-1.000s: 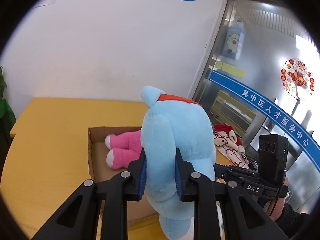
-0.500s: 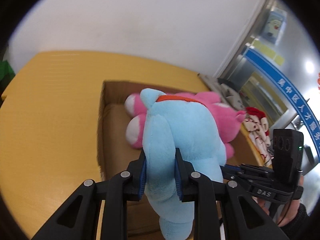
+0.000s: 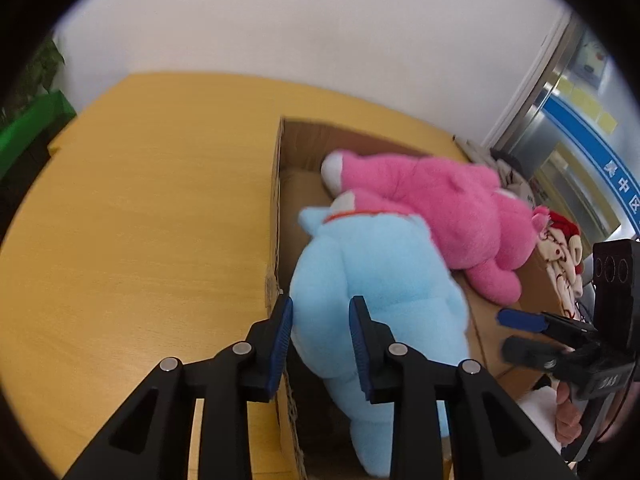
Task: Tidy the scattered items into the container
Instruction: 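Lower the light blue plush into the box and open both grippers, then move both grippers down onto the white panda plush beside the box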
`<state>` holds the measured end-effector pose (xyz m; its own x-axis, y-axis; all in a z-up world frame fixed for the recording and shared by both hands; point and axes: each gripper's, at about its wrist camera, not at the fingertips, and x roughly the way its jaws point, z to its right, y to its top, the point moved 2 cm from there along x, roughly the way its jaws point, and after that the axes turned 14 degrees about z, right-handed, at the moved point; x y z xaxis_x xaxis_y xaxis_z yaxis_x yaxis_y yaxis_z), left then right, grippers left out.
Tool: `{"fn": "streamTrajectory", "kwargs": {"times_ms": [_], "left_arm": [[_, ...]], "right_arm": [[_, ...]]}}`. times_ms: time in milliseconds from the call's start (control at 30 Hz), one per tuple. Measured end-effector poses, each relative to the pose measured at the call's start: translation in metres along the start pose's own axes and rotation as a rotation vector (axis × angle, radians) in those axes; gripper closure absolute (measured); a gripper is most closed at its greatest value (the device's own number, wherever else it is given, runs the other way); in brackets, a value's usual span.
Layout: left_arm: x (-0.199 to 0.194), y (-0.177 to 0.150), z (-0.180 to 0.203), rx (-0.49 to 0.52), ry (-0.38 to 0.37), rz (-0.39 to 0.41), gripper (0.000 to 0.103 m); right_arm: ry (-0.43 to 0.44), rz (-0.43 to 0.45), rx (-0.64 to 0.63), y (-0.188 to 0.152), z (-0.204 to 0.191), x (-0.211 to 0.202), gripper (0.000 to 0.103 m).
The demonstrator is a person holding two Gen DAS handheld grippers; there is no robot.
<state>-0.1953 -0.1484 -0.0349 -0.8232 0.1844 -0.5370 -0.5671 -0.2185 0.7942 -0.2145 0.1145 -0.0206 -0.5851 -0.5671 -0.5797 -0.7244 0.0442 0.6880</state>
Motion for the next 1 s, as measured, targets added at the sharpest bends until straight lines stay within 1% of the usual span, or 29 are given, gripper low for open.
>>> {"fn": "streamTrajectory", "kwargs": {"times_ms": [67, 133, 167, 233, 333, 500, 700, 900, 1000], "left_arm": [[-0.030, 0.008, 0.009, 0.015, -0.005, 0.074, 0.061], [-0.063, 0.011, 0.022, 0.025, 0.008, 0.151, 0.030], [-0.077, 0.012, 0.028, 0.028, 0.012, 0.185, 0.026], [-0.099, 0.009, 0.040, 0.031, 0.005, 0.225, 0.025], [-0.118, -0.005, 0.056, 0.034, 0.010, 0.232, 0.025], [-0.134, -0.031, 0.077, 0.052, 0.003, 0.227, 0.025], [-0.138, -0.046, 0.091, 0.024, -0.011, 0.222, 0.025], [-0.145, -0.053, 0.106, 0.032, -0.020, 0.224, 0.025], [-0.149, -0.055, 0.112, 0.035, -0.011, 0.220, 0.025]], "right_arm": [[-0.004, 0.074, -0.023, 0.004, -0.002, -0.025, 0.003], [0.011, 0.126, -0.044, 0.004, -0.007, -0.051, 0.003], [0.016, 0.152, -0.047, 0.003, -0.008, -0.063, 0.002], [0.017, 0.185, -0.061, -0.001, -0.015, -0.079, 0.000], [-0.010, 0.206, -0.091, -0.012, -0.021, -0.094, 0.000], [-0.042, 0.226, -0.112, -0.027, -0.028, -0.112, 0.000], [-0.029, 0.254, -0.149, -0.043, -0.033, -0.141, 0.000], [-0.044, 0.282, -0.163, -0.052, -0.031, -0.163, 0.000], [-0.049, 0.298, -0.158, -0.056, -0.027, -0.173, 0.000]]}}
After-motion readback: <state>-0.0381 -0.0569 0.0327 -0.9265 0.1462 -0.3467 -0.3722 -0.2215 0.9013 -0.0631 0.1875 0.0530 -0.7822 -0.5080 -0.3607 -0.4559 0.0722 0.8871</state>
